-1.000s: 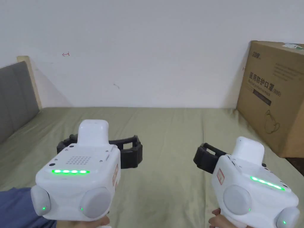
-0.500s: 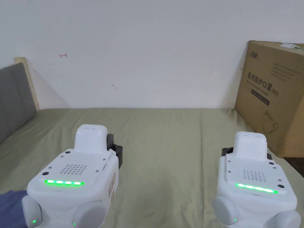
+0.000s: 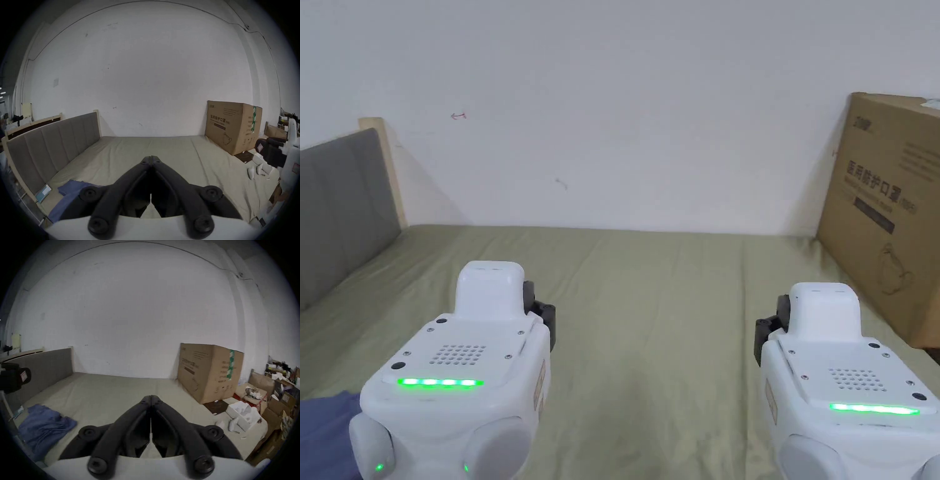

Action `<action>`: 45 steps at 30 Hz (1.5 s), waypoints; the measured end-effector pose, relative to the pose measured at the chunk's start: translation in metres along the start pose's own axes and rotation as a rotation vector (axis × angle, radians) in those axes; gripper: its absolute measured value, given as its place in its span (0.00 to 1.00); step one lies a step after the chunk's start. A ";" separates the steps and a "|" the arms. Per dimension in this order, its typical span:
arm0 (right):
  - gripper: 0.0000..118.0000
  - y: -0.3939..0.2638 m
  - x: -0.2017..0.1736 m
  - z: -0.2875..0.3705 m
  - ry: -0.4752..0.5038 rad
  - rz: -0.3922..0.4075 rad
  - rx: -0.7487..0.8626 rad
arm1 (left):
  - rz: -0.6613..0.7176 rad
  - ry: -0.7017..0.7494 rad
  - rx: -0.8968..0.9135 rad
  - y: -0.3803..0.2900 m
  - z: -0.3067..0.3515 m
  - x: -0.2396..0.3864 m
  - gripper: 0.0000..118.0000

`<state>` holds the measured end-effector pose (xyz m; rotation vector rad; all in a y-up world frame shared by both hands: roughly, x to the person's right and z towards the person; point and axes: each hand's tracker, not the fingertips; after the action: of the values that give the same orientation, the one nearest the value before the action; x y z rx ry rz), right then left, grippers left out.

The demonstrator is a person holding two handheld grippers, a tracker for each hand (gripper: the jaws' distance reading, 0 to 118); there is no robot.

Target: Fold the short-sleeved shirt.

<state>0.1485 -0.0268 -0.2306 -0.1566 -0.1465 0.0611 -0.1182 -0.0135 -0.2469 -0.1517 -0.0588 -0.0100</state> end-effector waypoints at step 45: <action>0.00 -0.097 -0.150 -0.115 0.465 -0.030 -0.459 | 0.215 0.265 -0.936 -0.243 -0.168 -0.198 0.74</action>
<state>0.0219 -0.1505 -0.3481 -0.6202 0.3050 -0.0405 -0.3096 -0.2783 -0.3878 -1.0888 0.2335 0.1598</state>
